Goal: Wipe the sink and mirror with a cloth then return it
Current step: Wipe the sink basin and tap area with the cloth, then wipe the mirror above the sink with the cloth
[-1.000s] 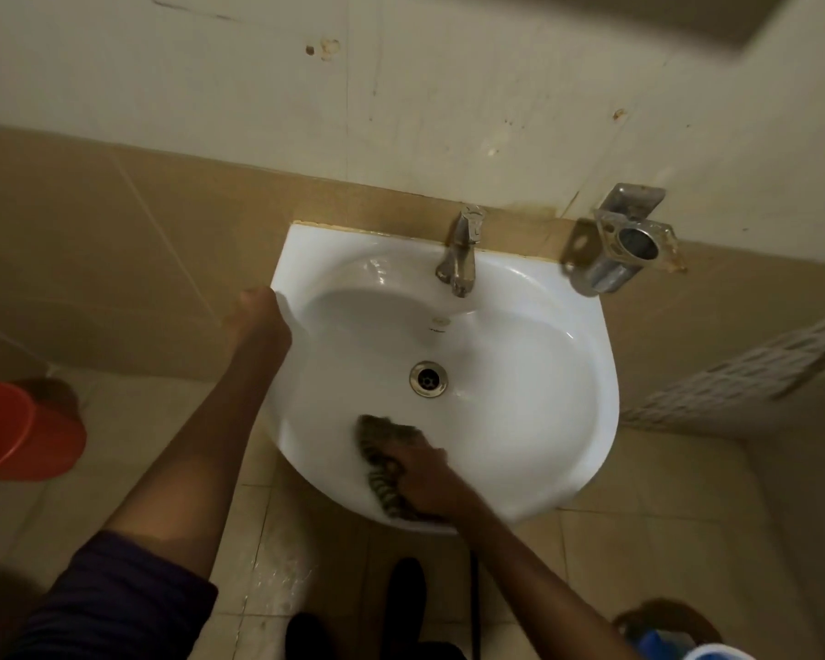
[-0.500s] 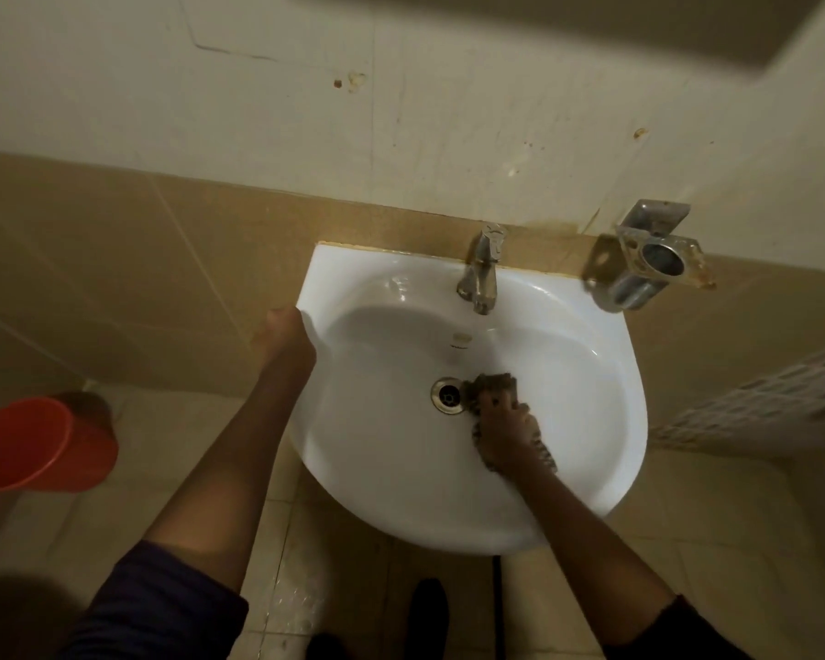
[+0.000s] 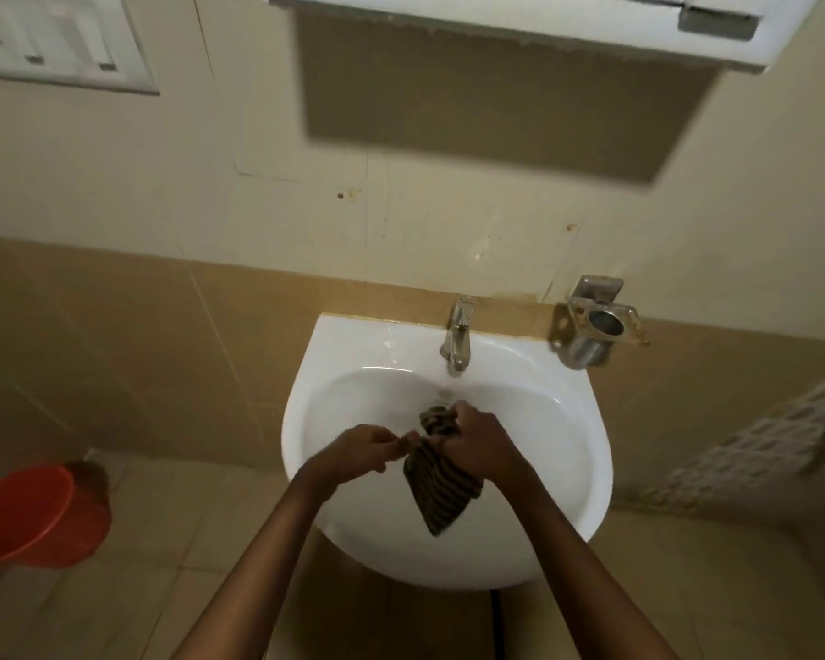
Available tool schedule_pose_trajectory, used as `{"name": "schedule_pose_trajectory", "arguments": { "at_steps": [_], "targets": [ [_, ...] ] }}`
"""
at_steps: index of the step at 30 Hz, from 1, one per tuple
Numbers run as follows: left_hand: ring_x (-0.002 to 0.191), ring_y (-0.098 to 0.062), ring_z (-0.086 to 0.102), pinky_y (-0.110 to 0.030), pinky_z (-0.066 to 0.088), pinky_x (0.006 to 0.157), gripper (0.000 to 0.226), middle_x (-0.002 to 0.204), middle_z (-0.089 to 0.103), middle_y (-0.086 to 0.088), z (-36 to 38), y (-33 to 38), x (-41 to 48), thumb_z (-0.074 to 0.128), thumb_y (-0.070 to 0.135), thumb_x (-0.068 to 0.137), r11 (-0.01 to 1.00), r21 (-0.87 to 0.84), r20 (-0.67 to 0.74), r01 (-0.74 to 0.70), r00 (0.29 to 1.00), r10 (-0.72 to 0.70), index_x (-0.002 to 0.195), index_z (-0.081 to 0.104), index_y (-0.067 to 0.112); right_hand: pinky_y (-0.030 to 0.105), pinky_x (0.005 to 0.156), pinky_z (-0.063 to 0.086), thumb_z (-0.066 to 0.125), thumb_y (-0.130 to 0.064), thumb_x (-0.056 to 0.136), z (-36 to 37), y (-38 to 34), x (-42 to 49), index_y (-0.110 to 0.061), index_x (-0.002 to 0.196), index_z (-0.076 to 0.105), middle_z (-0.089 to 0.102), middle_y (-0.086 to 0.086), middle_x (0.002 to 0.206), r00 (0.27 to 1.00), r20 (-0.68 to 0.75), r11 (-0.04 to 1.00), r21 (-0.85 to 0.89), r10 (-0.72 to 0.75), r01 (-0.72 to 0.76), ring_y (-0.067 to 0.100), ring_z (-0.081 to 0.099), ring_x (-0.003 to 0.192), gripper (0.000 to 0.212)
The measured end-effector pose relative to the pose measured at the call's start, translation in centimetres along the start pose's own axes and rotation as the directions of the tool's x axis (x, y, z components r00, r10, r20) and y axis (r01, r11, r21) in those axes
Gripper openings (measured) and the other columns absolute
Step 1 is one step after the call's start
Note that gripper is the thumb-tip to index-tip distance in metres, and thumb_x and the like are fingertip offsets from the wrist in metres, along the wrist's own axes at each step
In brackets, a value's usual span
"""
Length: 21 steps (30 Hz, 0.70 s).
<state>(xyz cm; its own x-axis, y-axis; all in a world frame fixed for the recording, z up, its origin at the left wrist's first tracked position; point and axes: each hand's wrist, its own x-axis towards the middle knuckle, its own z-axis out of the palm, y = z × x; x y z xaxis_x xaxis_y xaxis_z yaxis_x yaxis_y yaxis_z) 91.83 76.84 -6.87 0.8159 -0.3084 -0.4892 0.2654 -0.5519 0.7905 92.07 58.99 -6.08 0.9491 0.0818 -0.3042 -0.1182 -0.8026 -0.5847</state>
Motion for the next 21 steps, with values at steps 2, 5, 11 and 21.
{"name": "schedule_pose_trajectory", "arguments": {
  "at_steps": [2, 5, 11, 21],
  "targets": [
    [0.102, -0.017, 0.062, -0.024, 0.051, 0.085, 0.033, 0.108, 0.067, -0.002, 0.5, 1.9, -0.5, 0.057, 0.037, 0.089, 0.980, -0.176, 0.021, -0.094, 0.995, 0.099, 0.110, 0.064, 0.012, 0.028, 0.075, 0.044, 0.060, -0.030, 0.086, -3.2, -1.0, -0.8, -0.007, 0.119, 0.050, 0.065, 0.013, 0.111, 0.996, -0.077, 0.999, 0.014, -0.045, 0.046, 0.024, 0.061, 0.095, 0.042],
    [0.086, -0.009, 0.067, -0.024, 0.054, 0.080, 0.016, 0.088, 0.071, 0.002, 1.0, 4.7, -0.7, 0.069, 0.012, 0.082, 0.903, -0.351, -0.056, -0.246, 0.969, 0.242, 0.090, 0.064, 0.025, 0.033, 0.081, 0.043, 0.061, -0.031, 0.085, -7.4, -2.3, -2.3, -0.013, 0.111, 0.055, 0.064, 0.006, 0.103, 0.986, -0.129, 0.993, 0.034, -0.105, 0.111, 0.024, 0.059, 0.096, 0.033],
    [0.082, -0.008, 0.050, -0.019, 0.041, 0.076, 0.025, 0.097, 0.053, 0.008, 0.8, 9.9, -0.6, 0.081, 0.028, 0.068, 0.910, -0.205, -0.231, -0.361, 0.921, 0.313, 0.084, 0.063, 0.033, 0.031, 0.081, 0.045, 0.062, -0.021, 0.088, -14.2, -3.8, -4.5, -0.018, 0.119, 0.052, 0.059, -0.005, 0.098, 0.946, -0.119, 0.946, 0.084, -0.302, 0.313, 0.014, 0.054, 0.092, 0.033],
    [0.078, -0.014, 0.066, -0.020, 0.052, 0.066, 0.016, 0.081, 0.073, 0.000, 1.4, 13.1, -1.2, 0.066, 0.000, 0.080, 0.629, -0.552, -0.279, -0.548, 0.832, 0.480, 0.085, 0.064, 0.015, 0.029, 0.078, 0.049, 0.060, -0.030, 0.089, -16.6, -3.2, -5.0, -0.017, 0.110, 0.055, 0.061, -0.005, 0.094, 0.914, -0.249, 0.891, 0.246, -0.321, 0.381, 0.006, 0.058, 0.084, 0.026]
  ]
}}
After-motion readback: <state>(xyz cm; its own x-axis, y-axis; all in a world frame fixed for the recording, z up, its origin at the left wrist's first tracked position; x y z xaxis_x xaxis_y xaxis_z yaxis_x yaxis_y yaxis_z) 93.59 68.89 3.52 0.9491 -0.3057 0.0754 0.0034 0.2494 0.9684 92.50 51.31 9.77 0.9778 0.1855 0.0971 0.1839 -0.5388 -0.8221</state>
